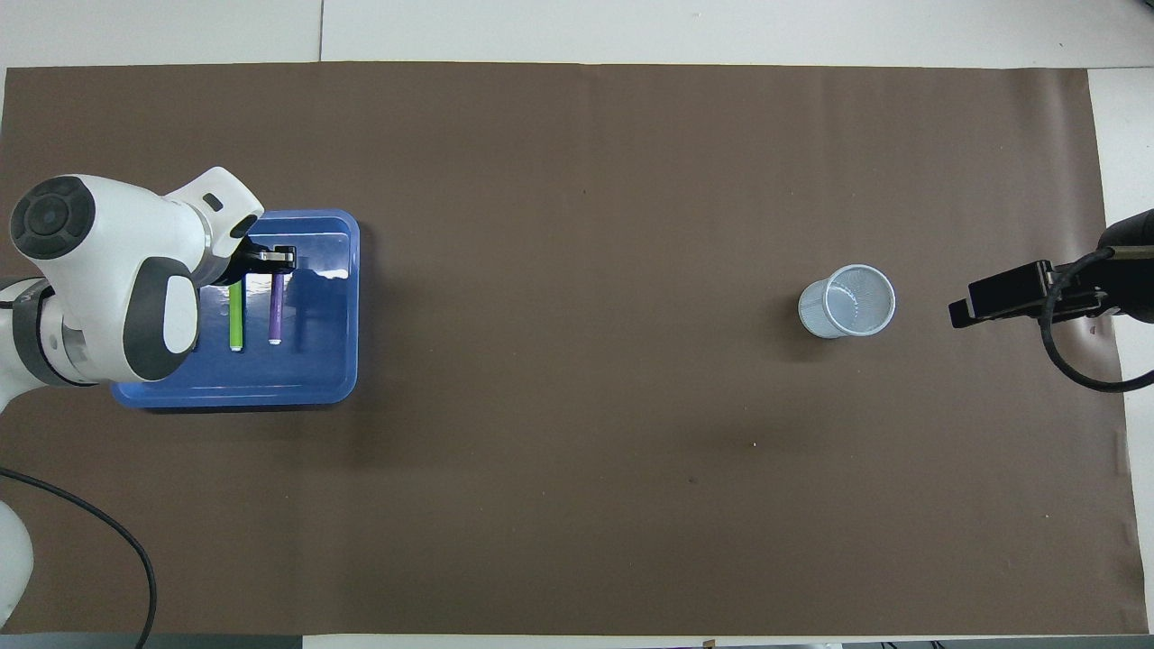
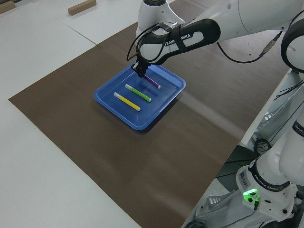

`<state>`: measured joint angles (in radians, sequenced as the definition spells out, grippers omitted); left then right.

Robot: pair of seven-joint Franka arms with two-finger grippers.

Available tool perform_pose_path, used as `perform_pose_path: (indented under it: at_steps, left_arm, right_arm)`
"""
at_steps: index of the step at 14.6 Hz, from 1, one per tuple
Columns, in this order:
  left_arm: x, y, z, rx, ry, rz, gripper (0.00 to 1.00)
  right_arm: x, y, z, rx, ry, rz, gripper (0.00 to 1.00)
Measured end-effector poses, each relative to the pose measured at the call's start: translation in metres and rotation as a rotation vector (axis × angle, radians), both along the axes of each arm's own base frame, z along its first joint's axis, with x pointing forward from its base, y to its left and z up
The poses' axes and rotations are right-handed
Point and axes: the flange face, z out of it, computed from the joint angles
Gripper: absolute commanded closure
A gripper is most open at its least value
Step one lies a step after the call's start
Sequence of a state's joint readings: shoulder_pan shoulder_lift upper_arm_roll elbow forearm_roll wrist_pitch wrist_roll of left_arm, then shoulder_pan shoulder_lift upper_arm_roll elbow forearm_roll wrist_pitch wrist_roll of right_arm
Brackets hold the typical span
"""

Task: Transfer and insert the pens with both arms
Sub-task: 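Lift the purple pen with the left gripper while the right gripper approaches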

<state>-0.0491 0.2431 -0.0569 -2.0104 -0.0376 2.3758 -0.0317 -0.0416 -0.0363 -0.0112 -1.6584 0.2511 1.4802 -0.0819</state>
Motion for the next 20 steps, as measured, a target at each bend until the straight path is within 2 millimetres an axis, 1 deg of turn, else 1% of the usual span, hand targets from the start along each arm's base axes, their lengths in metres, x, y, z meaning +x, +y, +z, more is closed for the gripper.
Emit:
perform_pose_path:
  at_steps: [3,5,8,11,13,14,16,18,19,20]
  left_arm:
    - [0.001,-0.016,0.047,-0.02,0.004,0.122,1.0]
    - [0.002,-0.038,0.075,-0.039,0.016,0.24,1.0]
    - [0.001,-0.077,0.102,-0.102,0.041,0.505,1.0]
    - [0.0,-0.108,0.121,-0.185,0.067,0.792,1.0]
    - [-0.003,-0.125,0.126,-0.228,0.098,0.986,1.0]
    - [-0.006,-0.135,0.127,-0.258,0.129,1.081,1.0]
    - [-0.011,-0.151,0.131,-0.325,0.208,1.248,1.0]
    - [-0.013,-0.163,0.137,-0.377,0.273,1.339,1.0]
    - [-0.016,-0.171,0.139,-0.39,0.294,1.37,1.0]
    - [-0.02,-0.181,0.141,-0.395,0.309,1.392,1.0]
  right_arm:
    - [-0.004,0.008,-0.006,0.085,-0.004,-0.016,0.0]
    - [-0.007,0.012,-0.009,0.128,-0.002,-0.04,0.0]
    - [-0.009,0.02,-0.009,0.192,0.018,-0.117,0.0]
    - [-0.009,0.029,-0.01,0.289,0.023,-0.204,0.0]
    - [-0.009,0.036,-0.014,0.368,0.026,-0.272,0.0]
    - [-0.01,0.042,-0.015,0.388,0.026,-0.287,0.0]
    - [-0.01,0.069,-0.013,0.424,0.007,-0.302,0.0]
    - [-0.008,0.094,-0.012,0.485,-0.023,-0.326,0.0]
    - [-0.008,0.101,-0.016,0.519,-0.03,-0.342,0.0]
    - [-0.008,0.103,-0.021,0.551,-0.04,-0.35,0.0]
